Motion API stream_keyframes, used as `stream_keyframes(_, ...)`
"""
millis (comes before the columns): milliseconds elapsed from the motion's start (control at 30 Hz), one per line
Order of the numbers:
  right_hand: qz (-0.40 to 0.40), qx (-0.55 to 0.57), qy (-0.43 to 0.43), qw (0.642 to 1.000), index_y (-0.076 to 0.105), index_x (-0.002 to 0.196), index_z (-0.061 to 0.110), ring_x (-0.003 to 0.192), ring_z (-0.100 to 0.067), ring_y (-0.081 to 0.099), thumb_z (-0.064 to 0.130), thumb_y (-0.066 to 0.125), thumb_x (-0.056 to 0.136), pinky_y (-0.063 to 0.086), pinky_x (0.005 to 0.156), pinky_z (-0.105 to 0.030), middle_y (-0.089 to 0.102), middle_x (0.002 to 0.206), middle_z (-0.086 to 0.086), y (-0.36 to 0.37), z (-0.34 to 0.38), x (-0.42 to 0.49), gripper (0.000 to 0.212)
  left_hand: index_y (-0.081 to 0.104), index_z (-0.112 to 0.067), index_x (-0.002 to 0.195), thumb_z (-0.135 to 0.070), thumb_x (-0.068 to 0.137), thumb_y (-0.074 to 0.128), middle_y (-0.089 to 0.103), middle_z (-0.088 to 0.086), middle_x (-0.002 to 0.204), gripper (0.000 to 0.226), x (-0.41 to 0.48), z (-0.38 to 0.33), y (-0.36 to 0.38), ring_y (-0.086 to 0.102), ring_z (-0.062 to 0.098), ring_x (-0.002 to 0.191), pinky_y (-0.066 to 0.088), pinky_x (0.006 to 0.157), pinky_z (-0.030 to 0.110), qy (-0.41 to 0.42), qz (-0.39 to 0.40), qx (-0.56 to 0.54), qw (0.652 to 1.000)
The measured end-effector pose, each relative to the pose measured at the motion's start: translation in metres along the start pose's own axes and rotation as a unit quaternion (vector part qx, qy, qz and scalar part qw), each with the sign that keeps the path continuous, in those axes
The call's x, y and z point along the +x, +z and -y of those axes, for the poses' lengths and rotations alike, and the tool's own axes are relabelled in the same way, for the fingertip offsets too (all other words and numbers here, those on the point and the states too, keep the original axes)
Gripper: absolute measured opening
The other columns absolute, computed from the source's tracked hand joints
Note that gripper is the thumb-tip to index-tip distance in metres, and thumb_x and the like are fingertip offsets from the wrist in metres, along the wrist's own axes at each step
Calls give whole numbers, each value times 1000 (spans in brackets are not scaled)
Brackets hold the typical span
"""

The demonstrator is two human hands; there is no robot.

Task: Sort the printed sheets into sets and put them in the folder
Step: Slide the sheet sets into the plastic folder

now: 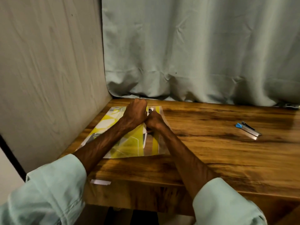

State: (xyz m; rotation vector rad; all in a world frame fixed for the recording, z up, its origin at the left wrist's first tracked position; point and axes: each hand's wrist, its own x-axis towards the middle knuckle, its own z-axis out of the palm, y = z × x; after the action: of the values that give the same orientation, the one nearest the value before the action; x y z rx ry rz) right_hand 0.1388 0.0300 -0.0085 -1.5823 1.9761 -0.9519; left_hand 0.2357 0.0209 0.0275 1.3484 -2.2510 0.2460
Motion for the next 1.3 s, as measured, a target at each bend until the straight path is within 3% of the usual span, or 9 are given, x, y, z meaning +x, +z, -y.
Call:
stream_keyframes(167,-117,-107,-14,987,66,94,8,101,-35,66,10,72,84,52,75,-34,69,110,-17,-32,-34,-22,12,38,-21,60,-29,95,64,64,22,93,44,-7,8,25,60,42,97,33,67,37,-17,41,-46,998)
stream_keyframes(267,-132,-84,40,987,61,89,10,100,-34,65,15,79,81,58,81,-38,65,107,-14,-48,-57,-35,20,60,-26,79,-28,92,64,66,8,101,14,-21,26,40,61,32,107,44,76,38,-5,75,-96,993)
stream_keyframes(400,-72,-75,71,992,60,99,9,95,-26,62,21,83,79,54,73,-39,60,105,-7,-58,-53,-39,32,67,-15,118,-31,94,71,65,5,121,29,-41,44,56,53,26,120,39,97,33,18,61,-108,992)
stream_keyframes(600,14,32,137,990,69,82,-6,57,-20,68,-2,82,73,55,50,-26,75,80,-17,-71,-39,-29,16,70,-13,118,-32,94,71,68,7,119,30,-54,50,64,57,25,116,36,91,25,30,19,-139,990)
stream_keyframes(700,-45,48,85,994,75,73,-6,46,-19,65,-2,77,68,55,48,-27,73,66,-17,-67,-33,-27,7,75,-12,110,-27,89,77,72,4,111,25,-55,53,66,64,21,106,45,94,26,22,7,-187,982)
stream_keyframes(800,-86,55,24,995,75,63,2,51,-19,69,14,79,66,62,61,-37,70,56,-9,-50,-18,-22,13,77,-11,106,-16,86,78,75,0,109,20,-51,58,57,67,8,95,56,91,32,-15,37,-247,968)
stream_keyframes(967,-77,-9,-12,997,74,71,12,70,-23,73,36,82,55,62,66,-35,72,70,-7,-5,-1,-2,30,81,-12,95,-5,85,76,76,-6,105,13,-52,72,45,68,-1,97,49,73,3,-71,69,-342,934)
stream_keyframes(1067,-64,-77,-24,995,73,74,12,75,-28,70,41,80,57,51,60,-28,71,77,-10,21,3,-3,35,81,-9,90,-1,82,73,78,-4,102,15,-56,74,52,71,2,95,55,84,15,-79,40,-348,933)
stream_keyframes(1300,81,-45,-90,992,78,75,-2,53,-20,61,-7,70,81,58,64,-39,67,58,-10,-5,-4,-3,12,81,-8,80,2,77,70,78,4,98,15,-59,63,57,72,14,93,50,84,16,-121,-22,-336,934)
